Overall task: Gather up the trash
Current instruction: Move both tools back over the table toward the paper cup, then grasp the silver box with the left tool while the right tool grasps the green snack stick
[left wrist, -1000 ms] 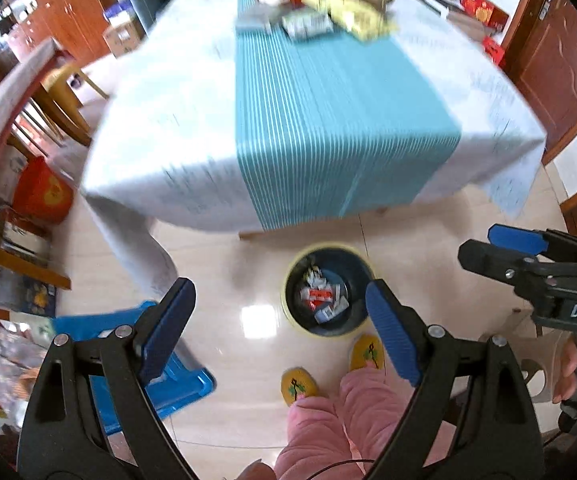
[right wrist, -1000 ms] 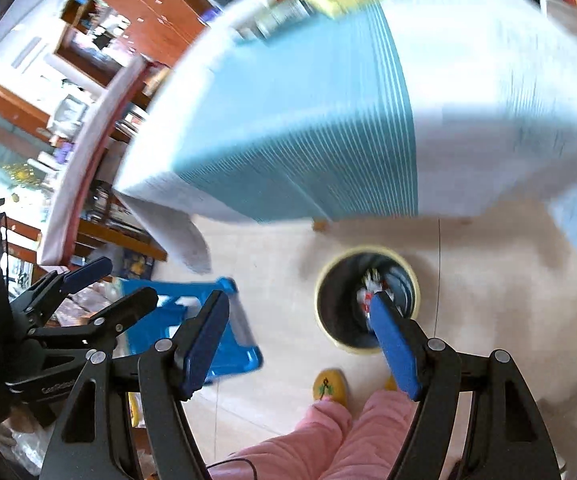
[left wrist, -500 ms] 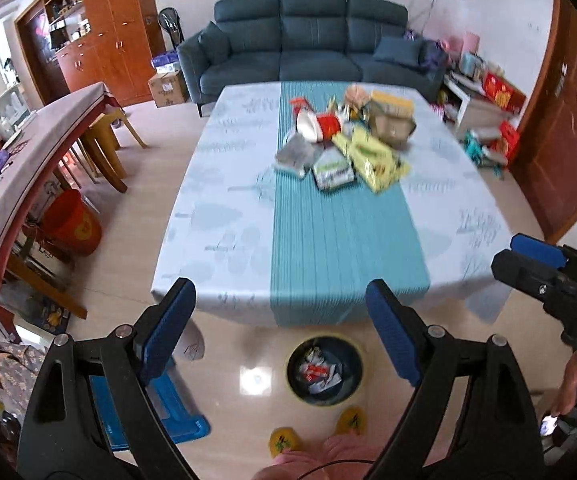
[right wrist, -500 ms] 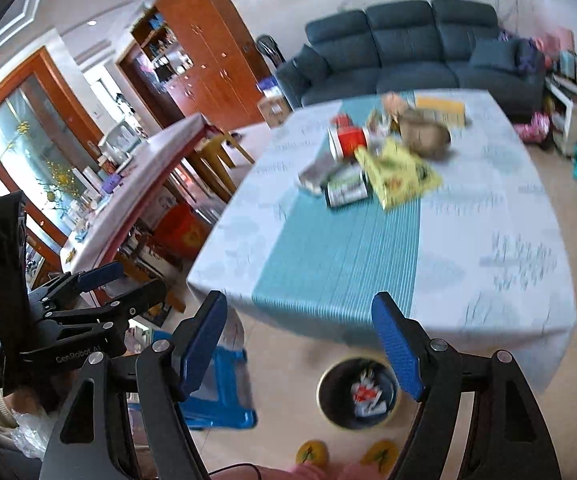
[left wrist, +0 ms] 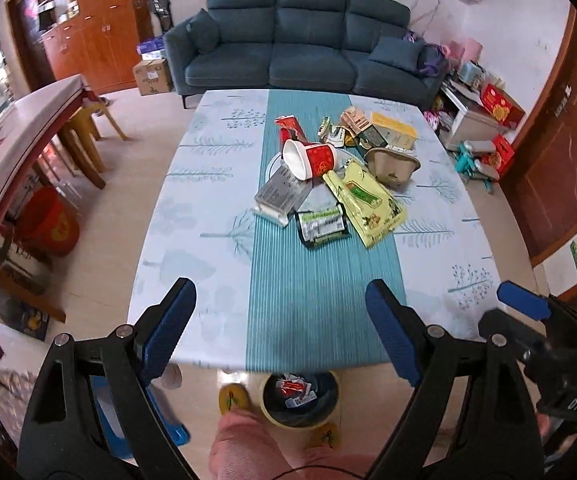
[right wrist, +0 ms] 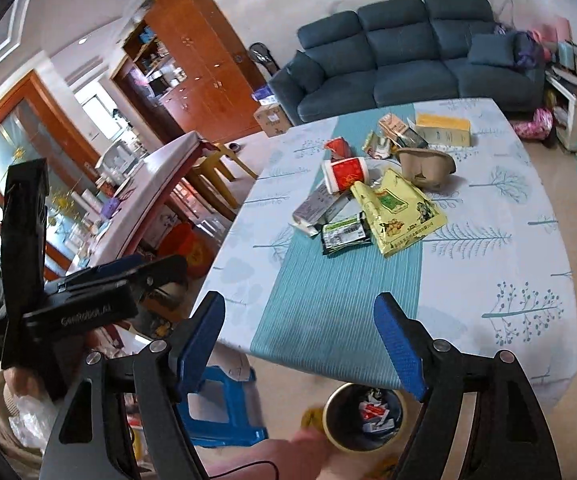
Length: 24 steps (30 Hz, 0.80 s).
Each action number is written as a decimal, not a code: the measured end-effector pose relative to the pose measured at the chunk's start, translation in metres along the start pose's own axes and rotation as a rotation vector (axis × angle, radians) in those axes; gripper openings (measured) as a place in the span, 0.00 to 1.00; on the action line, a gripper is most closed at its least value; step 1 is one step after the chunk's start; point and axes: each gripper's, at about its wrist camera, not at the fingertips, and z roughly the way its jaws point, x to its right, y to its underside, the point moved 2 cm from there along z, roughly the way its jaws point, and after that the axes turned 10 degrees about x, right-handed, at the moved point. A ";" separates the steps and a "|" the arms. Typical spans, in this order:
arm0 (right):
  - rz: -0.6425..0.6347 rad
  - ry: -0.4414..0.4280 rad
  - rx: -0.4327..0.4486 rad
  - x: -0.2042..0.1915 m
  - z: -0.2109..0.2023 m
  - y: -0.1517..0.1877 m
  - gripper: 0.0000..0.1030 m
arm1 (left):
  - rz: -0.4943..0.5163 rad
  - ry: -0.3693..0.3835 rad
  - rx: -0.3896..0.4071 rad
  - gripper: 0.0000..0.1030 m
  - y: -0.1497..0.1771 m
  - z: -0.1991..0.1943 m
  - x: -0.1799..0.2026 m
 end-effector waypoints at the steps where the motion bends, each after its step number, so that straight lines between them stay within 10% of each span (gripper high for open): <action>1: 0.009 0.007 -0.005 0.003 0.008 -0.002 0.76 | 0.016 0.008 -0.009 0.82 -0.007 0.013 -0.001; 15: 0.371 0.229 -0.035 0.037 0.159 -0.034 0.76 | 0.228 0.219 -0.269 0.82 -0.083 0.223 -0.032; 24: 0.626 0.367 -0.062 0.056 0.234 -0.008 0.75 | 0.342 0.300 -0.445 0.82 -0.071 0.340 -0.015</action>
